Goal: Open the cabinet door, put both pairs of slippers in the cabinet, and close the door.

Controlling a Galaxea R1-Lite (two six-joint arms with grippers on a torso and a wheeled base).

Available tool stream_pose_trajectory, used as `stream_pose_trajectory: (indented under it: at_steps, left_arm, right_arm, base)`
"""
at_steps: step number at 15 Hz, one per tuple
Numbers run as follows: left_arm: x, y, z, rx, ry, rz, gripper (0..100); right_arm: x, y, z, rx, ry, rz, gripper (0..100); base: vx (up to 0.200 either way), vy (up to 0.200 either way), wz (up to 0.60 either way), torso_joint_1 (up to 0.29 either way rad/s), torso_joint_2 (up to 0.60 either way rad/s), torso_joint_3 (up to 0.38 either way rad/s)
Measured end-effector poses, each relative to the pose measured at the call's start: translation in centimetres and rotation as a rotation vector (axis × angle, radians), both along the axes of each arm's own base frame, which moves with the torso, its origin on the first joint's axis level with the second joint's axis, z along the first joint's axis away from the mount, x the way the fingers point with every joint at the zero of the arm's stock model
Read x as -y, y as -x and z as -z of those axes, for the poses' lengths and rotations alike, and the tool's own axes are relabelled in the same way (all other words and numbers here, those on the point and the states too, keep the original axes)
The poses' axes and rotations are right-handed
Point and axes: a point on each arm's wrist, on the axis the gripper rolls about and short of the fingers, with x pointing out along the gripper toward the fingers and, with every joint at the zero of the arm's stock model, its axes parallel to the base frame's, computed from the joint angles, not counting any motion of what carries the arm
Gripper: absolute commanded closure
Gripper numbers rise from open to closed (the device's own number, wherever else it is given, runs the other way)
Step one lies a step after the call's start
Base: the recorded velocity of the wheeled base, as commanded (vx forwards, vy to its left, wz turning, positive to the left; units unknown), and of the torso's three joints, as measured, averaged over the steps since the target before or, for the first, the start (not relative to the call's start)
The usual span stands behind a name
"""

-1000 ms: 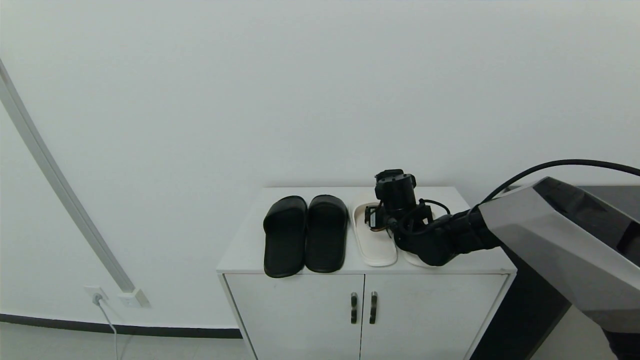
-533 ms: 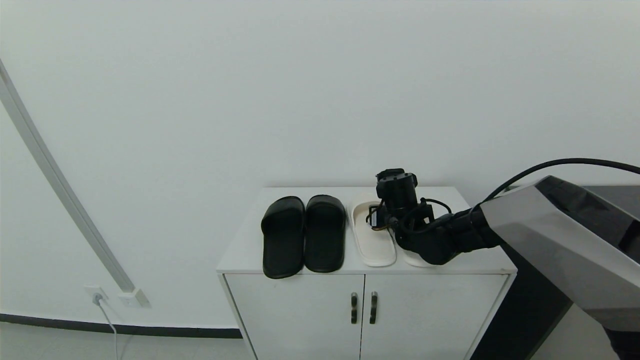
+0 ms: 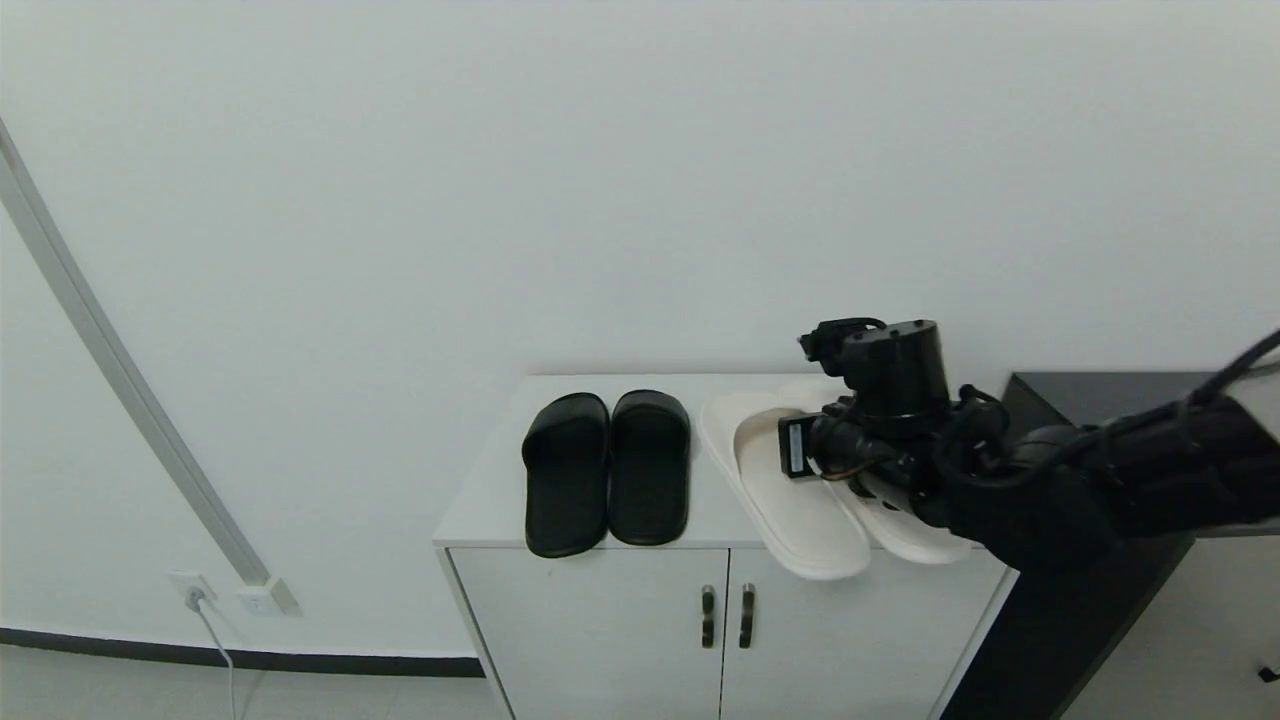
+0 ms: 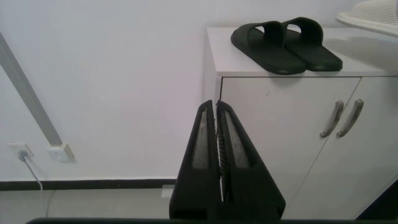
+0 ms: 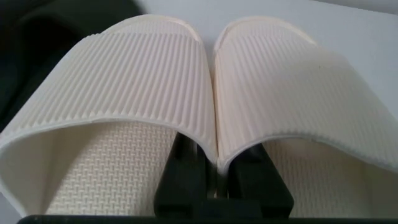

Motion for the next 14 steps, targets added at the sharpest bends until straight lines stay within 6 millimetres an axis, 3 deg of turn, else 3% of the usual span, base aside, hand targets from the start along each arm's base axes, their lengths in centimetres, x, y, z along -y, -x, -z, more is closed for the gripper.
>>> stream_pose_trajectory:
  at_steps: [5,7,9,14]
  left_arm:
    - [0.0,0.0,0.0,0.000,-0.004,0.000,100]
    - [0.0,0.0,0.0,0.000,-0.003,0.000,100]
    - [0.0,0.0,0.0,0.000,-0.002,0.000,100]
    - [0.0,0.0,0.0,0.000,0.000,-0.002,100]
  right_arm:
    - [3.6,10.9,-1.3,0.070,0.063,-0.279,100]
    - [4.5,13.9,-1.7,0.092,0.043,-0.386,100]
    - [5.1,15.1,-2.0,0.093,0.001,-0.442,100]
    - [5.4,15.7,-2.2,0.088,-0.025,-0.467,100]
  base:
    - [0.000,0.000,0.00,0.000,0.00,0.000]
    - [0.000,0.000,0.00,0.000,0.00,0.000]
    - [0.000,0.000,0.00,0.000,0.00,0.000]
    - [-0.040,0.000,0.00,0.000,0.00,0.000]
